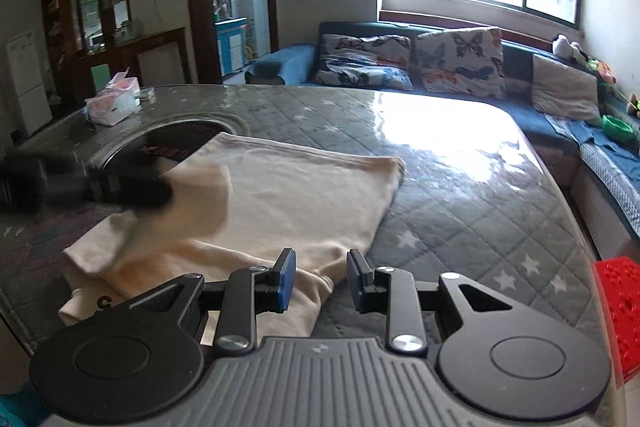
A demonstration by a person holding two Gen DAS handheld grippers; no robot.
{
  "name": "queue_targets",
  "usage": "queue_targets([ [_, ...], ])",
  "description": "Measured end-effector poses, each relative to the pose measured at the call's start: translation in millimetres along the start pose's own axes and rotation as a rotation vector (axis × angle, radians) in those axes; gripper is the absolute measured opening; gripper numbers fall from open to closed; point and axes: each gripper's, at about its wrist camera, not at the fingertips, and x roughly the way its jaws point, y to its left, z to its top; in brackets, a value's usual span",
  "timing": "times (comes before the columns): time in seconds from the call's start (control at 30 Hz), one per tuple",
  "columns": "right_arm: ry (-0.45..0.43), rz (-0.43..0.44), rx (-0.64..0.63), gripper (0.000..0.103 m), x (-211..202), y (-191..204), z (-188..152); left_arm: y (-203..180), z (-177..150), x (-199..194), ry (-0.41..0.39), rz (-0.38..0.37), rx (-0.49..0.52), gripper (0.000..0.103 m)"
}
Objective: Fold clothes
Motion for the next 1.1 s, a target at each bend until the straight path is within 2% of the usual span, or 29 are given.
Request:
queue_targets([
  [0.1, 0.006, 0.002, 0.001, 0.027, 0, -1, -1, 9, -9, -5, 0.037, -0.005, 0.024, 0.015],
  [0.17, 0.011, 0.012, 0.000, 0.027, 0, 1, -1, 21, -10, -14, 0.039, 0.008, 0.023, 0.024],
  [0.23, 0.019, 0.027, -0.003, 0.027, 2, 4, -2, 38, -6, -22, 0.036, 0.037, 0.014, 0.028],
  [0.33, 0.048, 0.054, -0.010, 0.027, 13, 13, -5, 62, -5, -32, 0.031, 0.106, 0.020, 0.028],
  [0.53, 0.113, 0.074, -0.021, 0.027, 37, 24, -11, 102, -20, -34, 0.083, 0.217, 0.016, 0.028],
  [0.6, 0.124, 0.069, -0.022, 0.023, 41, 25, -12, 110, -26, -32, 0.094, 0.244, 0.011, 0.026],
  [0.63, 0.126, 0.067, -0.021, 0.014, 42, 26, -12, 112, -27, -31, 0.094, 0.256, 0.010, 0.026],
  [0.67, 0.126, 0.063, -0.025, 0.012, 43, 28, -12, 113, -28, -32, 0.093, 0.267, 0.009, 0.026],
  [0.8, 0.099, 0.042, -0.065, 0.007, 37, 35, -5, 110, -20, -35, 0.061, 0.277, 0.027, 0.026],
  [0.9, 0.057, 0.024, -0.078, 0.006, 29, 36, 2, 108, -16, -30, 0.050, 0.281, 0.056, 0.026],
  [0.97, 0.060, 0.009, -0.069, 0.007, 32, 33, 4, 112, -18, -23, 0.062, 0.303, 0.058, 0.026],
  [1.03, 0.102, -0.003, -0.066, 0.007, 40, 29, 1, 116, -21, -19, 0.075, 0.319, 0.057, 0.026],
  [1.1, 0.103, -0.012, -0.069, 0.011, 40, 27, -1, 119, -22, -21, 0.078, 0.328, 0.055, 0.027],
])
